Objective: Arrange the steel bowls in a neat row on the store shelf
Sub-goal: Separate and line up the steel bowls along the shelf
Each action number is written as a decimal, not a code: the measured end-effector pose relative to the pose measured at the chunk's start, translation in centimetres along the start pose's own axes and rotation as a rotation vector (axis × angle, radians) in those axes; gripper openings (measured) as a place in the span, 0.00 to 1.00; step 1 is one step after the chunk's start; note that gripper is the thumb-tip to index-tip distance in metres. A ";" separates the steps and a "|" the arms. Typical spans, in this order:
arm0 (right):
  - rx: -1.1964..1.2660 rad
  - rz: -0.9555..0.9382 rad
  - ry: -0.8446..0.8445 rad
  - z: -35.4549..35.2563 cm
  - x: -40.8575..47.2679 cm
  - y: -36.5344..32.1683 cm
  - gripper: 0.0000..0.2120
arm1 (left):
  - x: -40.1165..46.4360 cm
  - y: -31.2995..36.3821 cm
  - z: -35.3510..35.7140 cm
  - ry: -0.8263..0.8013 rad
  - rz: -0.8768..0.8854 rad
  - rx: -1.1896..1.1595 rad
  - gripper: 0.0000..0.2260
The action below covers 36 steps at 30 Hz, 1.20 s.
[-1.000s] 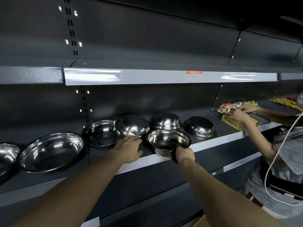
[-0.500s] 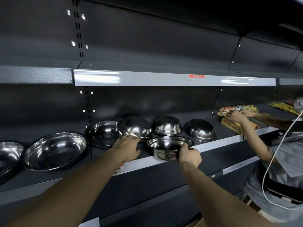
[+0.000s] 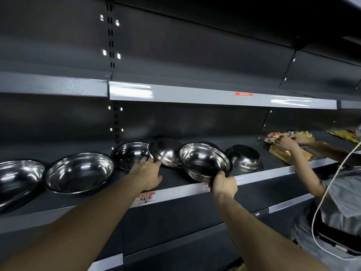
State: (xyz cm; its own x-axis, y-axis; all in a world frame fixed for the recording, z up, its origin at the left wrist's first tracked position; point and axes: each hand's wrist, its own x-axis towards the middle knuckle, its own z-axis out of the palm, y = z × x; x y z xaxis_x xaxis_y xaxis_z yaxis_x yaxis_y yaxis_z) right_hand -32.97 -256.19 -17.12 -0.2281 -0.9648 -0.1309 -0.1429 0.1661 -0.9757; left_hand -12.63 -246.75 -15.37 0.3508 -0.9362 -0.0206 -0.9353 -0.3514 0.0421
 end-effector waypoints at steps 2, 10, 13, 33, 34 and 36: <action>0.014 0.000 -0.067 1.4 -1.0 -0.5 0.11 | -0.7 -1.5 -0.3 0.001 -0.042 0.004 0.27; 0.079 -0.052 -0.293 8.5 -5.2 -1.5 0.08 | -5.4 -9.1 -1.2 -0.001 -0.286 -0.012 0.25; 0.081 -0.077 -0.377 11.4 -7.3 -1.8 0.09 | -7.5 -11.8 -1.4 0.010 -0.369 -0.029 0.25; -0.049 -0.096 -0.810 21.9 -18.6 0.5 0.13 | -16.8 -20.5 -1.3 -0.031 -0.682 -0.030 0.28; -0.056 -0.095 -0.820 22.0 -18.7 0.6 0.14 | -16.9 -20.5 -1.3 -0.029 -0.681 -0.031 0.28; -0.070 -0.091 -0.840 22.2 -18.9 0.9 0.15 | -16.9 -20.5 -1.2 -0.028 -0.680 -0.032 0.28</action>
State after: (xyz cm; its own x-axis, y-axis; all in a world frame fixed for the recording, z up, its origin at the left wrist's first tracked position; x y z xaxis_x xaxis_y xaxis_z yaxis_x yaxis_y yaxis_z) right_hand -7.42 -242.30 -19.45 0.5742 -0.8016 -0.1662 -0.1912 0.0661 -0.9793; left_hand 0.69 -223.77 -14.64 0.8586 -0.5066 -0.0787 -0.5050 -0.8622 0.0402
